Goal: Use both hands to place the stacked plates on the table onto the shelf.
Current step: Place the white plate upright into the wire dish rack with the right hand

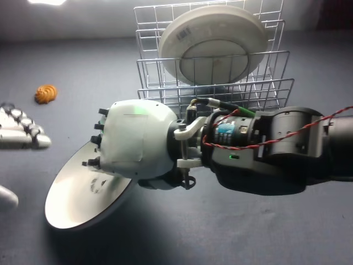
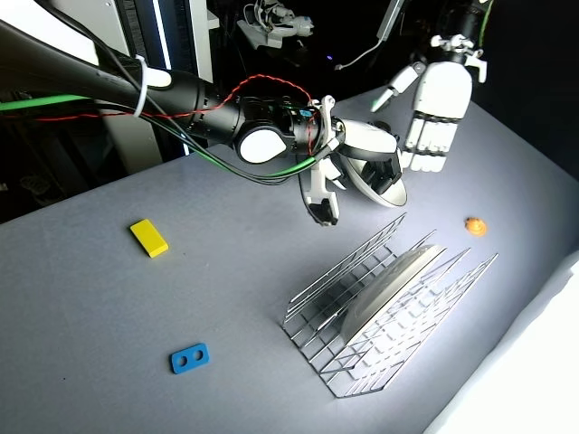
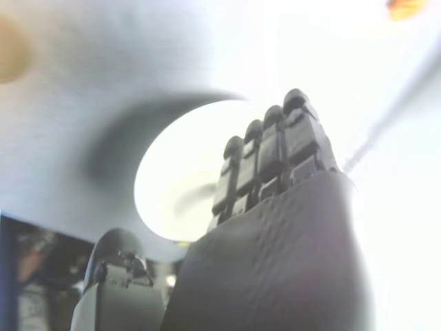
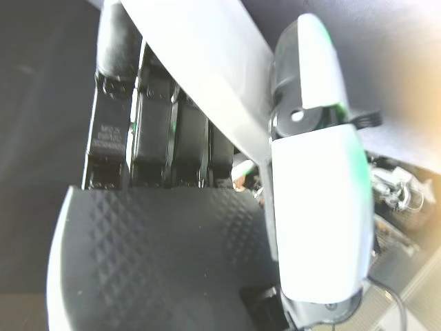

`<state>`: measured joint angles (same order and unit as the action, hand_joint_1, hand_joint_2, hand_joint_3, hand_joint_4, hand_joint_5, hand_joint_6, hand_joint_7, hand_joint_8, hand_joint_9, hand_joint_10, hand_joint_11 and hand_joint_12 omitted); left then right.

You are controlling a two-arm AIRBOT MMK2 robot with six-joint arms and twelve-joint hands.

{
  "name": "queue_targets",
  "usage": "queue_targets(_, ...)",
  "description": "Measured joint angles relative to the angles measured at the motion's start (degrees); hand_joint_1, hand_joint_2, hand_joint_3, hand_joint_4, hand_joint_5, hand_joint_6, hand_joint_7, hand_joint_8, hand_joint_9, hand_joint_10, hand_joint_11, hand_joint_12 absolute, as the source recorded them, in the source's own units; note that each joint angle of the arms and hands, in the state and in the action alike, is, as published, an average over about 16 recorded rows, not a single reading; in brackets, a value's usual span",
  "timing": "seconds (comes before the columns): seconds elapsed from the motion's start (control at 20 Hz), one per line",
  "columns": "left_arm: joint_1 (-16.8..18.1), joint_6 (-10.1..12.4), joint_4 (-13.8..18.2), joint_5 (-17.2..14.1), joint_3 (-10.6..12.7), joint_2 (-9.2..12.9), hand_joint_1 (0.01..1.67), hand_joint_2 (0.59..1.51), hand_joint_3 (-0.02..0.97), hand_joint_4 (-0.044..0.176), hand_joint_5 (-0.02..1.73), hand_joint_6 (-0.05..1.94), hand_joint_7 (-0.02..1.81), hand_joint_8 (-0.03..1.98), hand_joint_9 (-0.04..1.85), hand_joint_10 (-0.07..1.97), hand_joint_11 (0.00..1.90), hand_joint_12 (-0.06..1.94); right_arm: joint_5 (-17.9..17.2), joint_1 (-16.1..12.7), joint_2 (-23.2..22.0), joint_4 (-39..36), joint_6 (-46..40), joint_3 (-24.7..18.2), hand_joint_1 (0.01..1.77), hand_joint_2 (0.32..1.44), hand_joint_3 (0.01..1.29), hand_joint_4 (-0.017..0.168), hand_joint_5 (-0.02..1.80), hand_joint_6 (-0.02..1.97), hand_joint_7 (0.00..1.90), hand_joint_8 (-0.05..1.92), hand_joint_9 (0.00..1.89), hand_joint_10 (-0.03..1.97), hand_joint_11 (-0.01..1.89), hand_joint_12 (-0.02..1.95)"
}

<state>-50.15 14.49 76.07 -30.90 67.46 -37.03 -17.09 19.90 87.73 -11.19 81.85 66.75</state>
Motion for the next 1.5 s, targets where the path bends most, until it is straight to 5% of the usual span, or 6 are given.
queue_targets(0.6, 7.37, -2.57, -1.33, -5.06, 6.6, -0.08, 0.02, 1.091, 0.015, 0.005, 0.05, 0.02, 0.02, 0.0, 0.02, 0.01, 0.02, 0.01, -0.29, -2.5, -4.26, 1.62, 0.92, -4.49, 1.25, 1.04, 0.01, 0.0, 0.81, 1.1, 0.96, 1.16, 0.92, 1.1, 0.84, 1.33)
queue_targets(1.05, 8.88, -5.93, -0.04, -11.7, 10.58, -0.39, 0.02, 1.081, 0.015, 0.006, 0.04, 0.02, 0.02, 0.0, 0.02, 0.01, 0.02, 0.01, -1.21, -4.45, -5.52, 1.73, 2.21, -5.6, 1.31, 1.04, 0.01, 0.005, 0.82, 1.11, 0.94, 1.15, 0.89, 1.15, 0.84, 1.36)
queue_targets(1.5, 9.26, -6.89, 0.89, -14.25, 13.85, -0.6, 0.02, 1.082, 0.015, 0.006, 0.04, 0.02, 0.02, 0.0, 0.02, 0.01, 0.02, 0.01, -1.96, -5.6, -6.54, 1.76, 3.29, -6.48, 1.31, 1.05, 0.01, 0.004, 0.81, 1.13, 0.92, 1.14, 0.9, 1.09, 0.82, 1.37)
